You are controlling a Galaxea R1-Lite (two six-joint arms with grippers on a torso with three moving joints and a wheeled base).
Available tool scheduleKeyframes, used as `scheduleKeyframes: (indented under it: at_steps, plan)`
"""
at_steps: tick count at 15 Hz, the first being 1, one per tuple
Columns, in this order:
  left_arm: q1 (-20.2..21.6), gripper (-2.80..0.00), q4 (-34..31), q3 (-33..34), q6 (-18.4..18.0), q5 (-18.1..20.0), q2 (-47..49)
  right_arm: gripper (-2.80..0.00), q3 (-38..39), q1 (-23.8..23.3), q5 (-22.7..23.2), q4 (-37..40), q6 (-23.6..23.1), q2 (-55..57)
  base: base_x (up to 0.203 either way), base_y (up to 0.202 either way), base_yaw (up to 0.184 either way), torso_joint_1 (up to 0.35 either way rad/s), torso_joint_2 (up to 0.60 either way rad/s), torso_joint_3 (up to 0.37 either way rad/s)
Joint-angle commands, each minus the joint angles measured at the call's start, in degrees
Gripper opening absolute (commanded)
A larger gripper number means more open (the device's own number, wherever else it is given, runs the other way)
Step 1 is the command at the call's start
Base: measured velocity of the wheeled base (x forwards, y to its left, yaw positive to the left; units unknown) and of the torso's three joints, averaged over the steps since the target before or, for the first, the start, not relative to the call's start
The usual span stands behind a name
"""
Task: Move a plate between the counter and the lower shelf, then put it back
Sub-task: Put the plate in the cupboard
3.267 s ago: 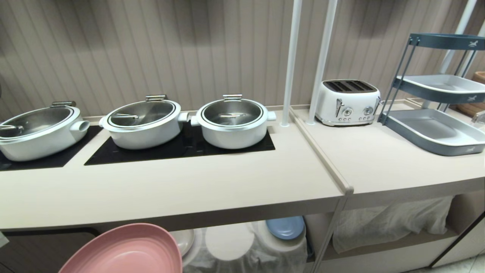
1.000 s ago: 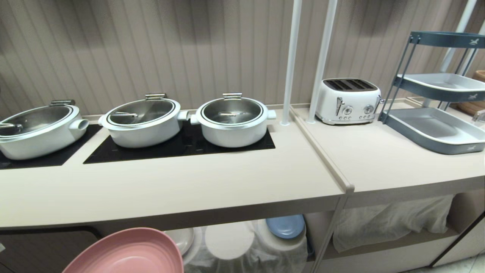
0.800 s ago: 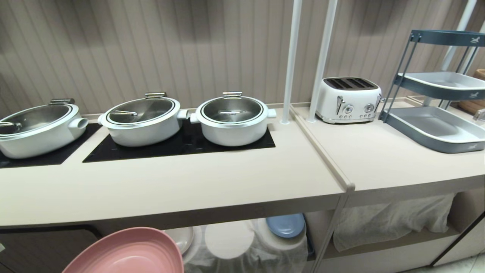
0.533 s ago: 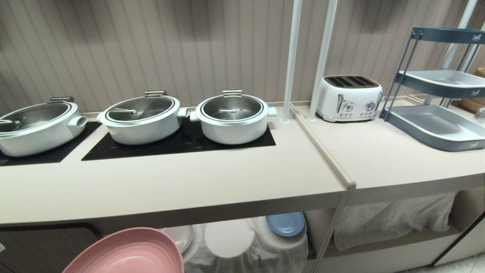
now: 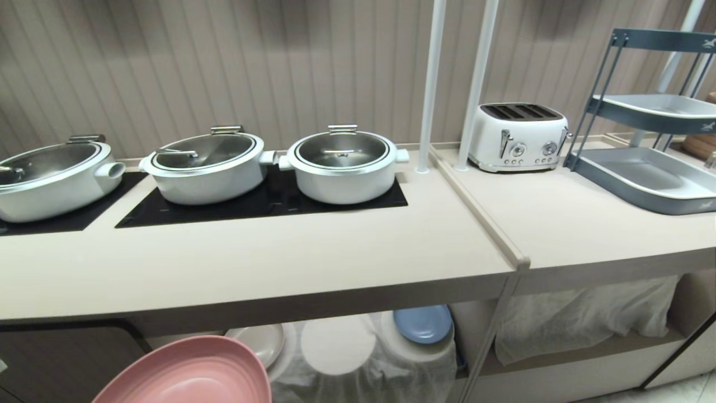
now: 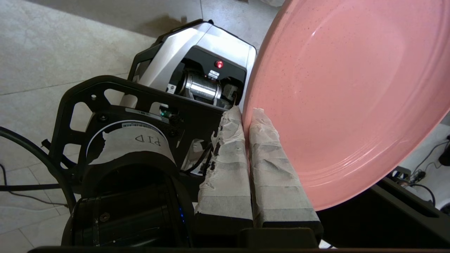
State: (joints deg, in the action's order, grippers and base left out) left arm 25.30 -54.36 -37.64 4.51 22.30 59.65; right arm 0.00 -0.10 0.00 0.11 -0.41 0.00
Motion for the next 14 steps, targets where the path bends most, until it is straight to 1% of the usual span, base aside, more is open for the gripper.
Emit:
scheduleKeyframes:
  at_steps: [1, 4, 14]
  plan:
    - [0.0, -2.8, -0.3, 0.0, 0.1, 0.1, 0.1, -2.8, 0.0, 0.0, 0.0, 0.0, 0.0, 0.0, 0.0, 0.0, 0.0, -0.143, 0.31, 0.154]
    - [0.0, -2.8, -0.3, 0.0, 1.2, 0.0, 0.0, -2.8, 0.0, 0.0, 0.0, 0.0, 0.0, 0.0, 0.0, 0.0, 0.0, -0.143, 0.31, 0.163]
    - [0.0, -2.8, -0.4, 0.0, 1.2, 0.0, -0.2, -2.8, 0.0, 0.0, 0.0, -0.1, 0.0, 0.0, 0.0, 0.0, 0.0, -0.159, 0.34, 0.179]
